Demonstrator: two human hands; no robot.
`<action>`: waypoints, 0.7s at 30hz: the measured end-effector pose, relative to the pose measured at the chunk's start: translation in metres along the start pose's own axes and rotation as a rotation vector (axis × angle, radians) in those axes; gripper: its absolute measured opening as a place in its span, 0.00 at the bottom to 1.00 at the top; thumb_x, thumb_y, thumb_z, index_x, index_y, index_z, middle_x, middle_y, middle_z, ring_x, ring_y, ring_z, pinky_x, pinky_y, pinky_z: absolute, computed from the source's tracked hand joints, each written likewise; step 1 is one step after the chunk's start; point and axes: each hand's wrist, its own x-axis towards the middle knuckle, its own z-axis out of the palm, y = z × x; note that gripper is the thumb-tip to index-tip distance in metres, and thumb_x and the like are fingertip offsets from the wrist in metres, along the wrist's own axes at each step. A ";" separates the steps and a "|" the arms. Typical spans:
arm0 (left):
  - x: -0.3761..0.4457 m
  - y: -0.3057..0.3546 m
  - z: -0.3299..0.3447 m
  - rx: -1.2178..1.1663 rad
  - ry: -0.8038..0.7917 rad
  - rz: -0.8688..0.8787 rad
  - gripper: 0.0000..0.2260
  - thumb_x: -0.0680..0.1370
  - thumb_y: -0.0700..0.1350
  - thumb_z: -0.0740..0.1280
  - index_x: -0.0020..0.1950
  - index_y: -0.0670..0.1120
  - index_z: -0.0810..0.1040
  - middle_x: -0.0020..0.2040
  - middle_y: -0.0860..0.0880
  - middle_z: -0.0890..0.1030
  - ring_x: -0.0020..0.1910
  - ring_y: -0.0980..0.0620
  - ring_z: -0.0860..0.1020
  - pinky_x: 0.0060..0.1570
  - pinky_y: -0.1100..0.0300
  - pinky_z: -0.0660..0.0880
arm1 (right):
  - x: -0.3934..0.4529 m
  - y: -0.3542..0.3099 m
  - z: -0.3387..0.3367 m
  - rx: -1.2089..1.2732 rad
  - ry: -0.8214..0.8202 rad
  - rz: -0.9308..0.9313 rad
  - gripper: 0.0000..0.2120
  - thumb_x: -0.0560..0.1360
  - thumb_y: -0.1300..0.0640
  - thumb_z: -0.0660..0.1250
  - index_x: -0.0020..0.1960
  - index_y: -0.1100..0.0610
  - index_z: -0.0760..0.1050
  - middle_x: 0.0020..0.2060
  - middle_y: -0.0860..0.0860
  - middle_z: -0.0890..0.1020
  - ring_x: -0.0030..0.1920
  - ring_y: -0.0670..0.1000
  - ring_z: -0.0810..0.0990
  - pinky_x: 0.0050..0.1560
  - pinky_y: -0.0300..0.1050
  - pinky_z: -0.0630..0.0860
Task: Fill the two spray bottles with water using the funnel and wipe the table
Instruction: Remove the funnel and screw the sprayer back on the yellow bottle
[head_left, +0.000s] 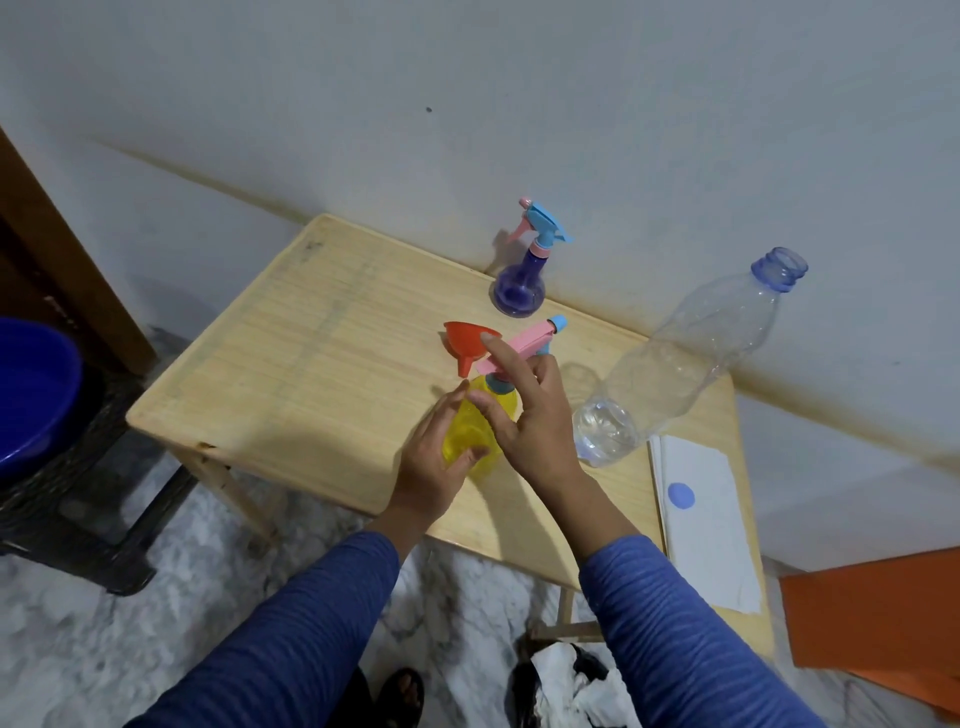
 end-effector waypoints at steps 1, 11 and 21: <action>0.001 -0.001 0.000 0.003 0.010 0.008 0.30 0.71 0.50 0.69 0.71 0.49 0.64 0.69 0.56 0.66 0.69 0.67 0.62 0.67 0.68 0.61 | -0.002 0.000 0.000 0.009 -0.028 -0.005 0.26 0.75 0.59 0.66 0.68 0.41 0.64 0.52 0.53 0.75 0.52 0.37 0.72 0.53 0.26 0.66; -0.002 -0.004 0.003 0.026 0.023 -0.009 0.32 0.69 0.51 0.66 0.71 0.43 0.65 0.68 0.53 0.66 0.67 0.65 0.62 0.67 0.69 0.60 | 0.001 -0.001 0.010 0.016 0.072 0.104 0.26 0.73 0.59 0.69 0.65 0.39 0.67 0.48 0.49 0.68 0.48 0.45 0.76 0.51 0.29 0.69; -0.001 -0.001 0.004 0.005 0.034 -0.018 0.32 0.70 0.49 0.68 0.71 0.49 0.62 0.68 0.58 0.65 0.68 0.70 0.60 0.67 0.71 0.59 | -0.001 -0.001 0.005 0.012 0.031 0.099 0.25 0.75 0.64 0.65 0.65 0.42 0.69 0.51 0.52 0.75 0.49 0.40 0.75 0.52 0.24 0.67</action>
